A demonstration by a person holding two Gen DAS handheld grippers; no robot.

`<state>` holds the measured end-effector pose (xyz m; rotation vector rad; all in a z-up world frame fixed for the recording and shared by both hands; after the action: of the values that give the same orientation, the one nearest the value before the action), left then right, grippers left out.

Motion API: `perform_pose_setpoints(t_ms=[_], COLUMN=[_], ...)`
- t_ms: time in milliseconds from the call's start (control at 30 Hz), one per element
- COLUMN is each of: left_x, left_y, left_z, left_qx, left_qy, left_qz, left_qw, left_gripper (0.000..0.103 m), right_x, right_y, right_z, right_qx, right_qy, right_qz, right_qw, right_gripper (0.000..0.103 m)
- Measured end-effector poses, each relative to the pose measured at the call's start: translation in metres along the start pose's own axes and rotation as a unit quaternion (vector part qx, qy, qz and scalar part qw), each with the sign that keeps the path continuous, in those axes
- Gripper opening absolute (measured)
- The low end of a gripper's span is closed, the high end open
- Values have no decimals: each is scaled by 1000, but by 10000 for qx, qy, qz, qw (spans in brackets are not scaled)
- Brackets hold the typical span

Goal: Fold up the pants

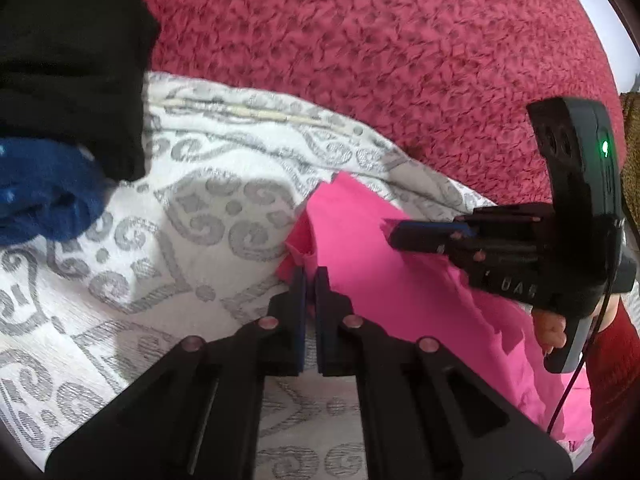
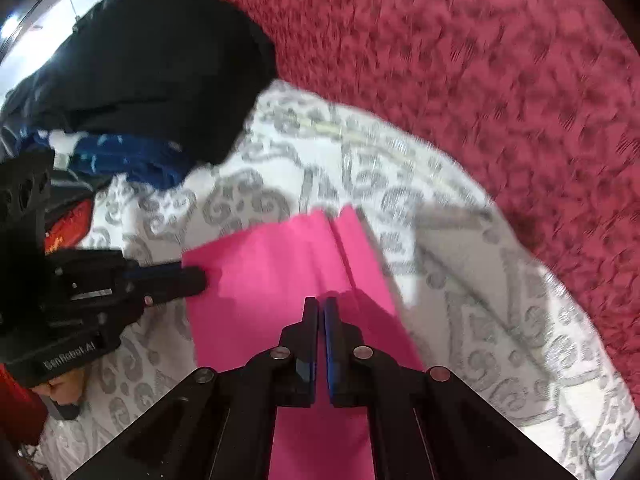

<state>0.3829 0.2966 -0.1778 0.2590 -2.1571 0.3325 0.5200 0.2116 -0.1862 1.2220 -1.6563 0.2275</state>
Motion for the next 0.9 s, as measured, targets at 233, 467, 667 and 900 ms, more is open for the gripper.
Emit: perform_pose_setpoints(t_ms=[233,467,667,900], left_x=[1,-3,-10,-11], left_y=[13,-1,-4,-5], left_z=[-8,-4,-1,-2], left_qx=[302,20,-90,-85], left_qy=[125,164,306,335], left_qz=[85,-181,-291,-317], left_qw=[9994,9997,9991,9989], left_gripper=[4,4,4,4], right_x=[17,-31,-31,-32], right_y=[2,-5,-7,-4], right_z=[-20,-2,-5,-7], right_qx=[93,286,176,238], right_qy=[-133,634,538,549], right_qz=[-153,99,17,33], right_qw=[9998,9975,9984,9982], right_gripper=[3,26,28,21])
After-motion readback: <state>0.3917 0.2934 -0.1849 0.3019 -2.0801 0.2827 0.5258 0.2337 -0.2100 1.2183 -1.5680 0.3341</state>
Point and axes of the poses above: each gripper's, at about its wrist camera, not at the fingertips, and x roughly against the way its jaws point, y to its left, z to its underside, the point moved 5 cm from there along -x, roughly the way its jaws point, and after that the axes turned 14 degrees about -z, right-handed, at the moved point
